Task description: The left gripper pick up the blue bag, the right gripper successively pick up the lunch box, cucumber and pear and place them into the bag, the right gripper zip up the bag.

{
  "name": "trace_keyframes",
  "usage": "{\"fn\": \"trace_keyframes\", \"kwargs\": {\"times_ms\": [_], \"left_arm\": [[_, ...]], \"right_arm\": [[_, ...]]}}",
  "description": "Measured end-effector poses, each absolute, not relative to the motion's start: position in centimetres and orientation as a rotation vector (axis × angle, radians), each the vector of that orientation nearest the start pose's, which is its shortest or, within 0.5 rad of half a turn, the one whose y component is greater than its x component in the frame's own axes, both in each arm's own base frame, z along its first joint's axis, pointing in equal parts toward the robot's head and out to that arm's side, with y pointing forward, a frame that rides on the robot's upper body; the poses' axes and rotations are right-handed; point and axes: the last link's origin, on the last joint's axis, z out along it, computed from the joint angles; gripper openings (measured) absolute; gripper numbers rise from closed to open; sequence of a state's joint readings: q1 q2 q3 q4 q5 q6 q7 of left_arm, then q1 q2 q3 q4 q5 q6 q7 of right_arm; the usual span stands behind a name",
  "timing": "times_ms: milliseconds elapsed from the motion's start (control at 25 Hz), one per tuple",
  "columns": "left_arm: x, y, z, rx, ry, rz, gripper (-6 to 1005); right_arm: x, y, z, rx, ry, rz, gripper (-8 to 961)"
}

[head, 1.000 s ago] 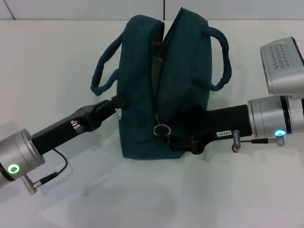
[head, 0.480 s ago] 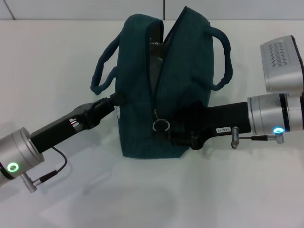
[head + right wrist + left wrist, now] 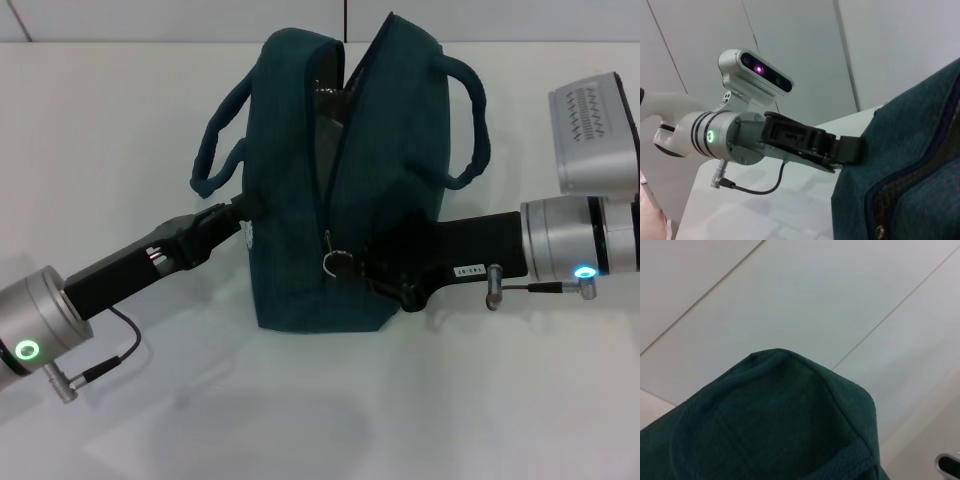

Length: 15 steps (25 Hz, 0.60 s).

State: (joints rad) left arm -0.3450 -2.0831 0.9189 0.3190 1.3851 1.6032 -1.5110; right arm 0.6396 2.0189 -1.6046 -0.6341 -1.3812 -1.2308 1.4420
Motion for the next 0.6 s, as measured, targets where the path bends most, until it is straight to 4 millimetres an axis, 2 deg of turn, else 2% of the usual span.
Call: {"fn": "trace_keyframes", "kwargs": {"times_ms": [160,400,600], "left_arm": [[-28.3,26.9,-2.7,-2.269,-1.302,-1.386,161],[-28.4,26.8,-2.7,-2.264,-1.305,-1.387,164],[-28.5,26.7,-2.6,-2.256,-1.306,-1.388,166]], "right_arm": [[17.6,34.1,-7.9,-3.007,0.41,0.634,14],[18.1,33.8,-7.5,-3.003,0.423,0.642,14],[18.5,33.7,-6.1,-2.979,0.46,0.725,14]]}}
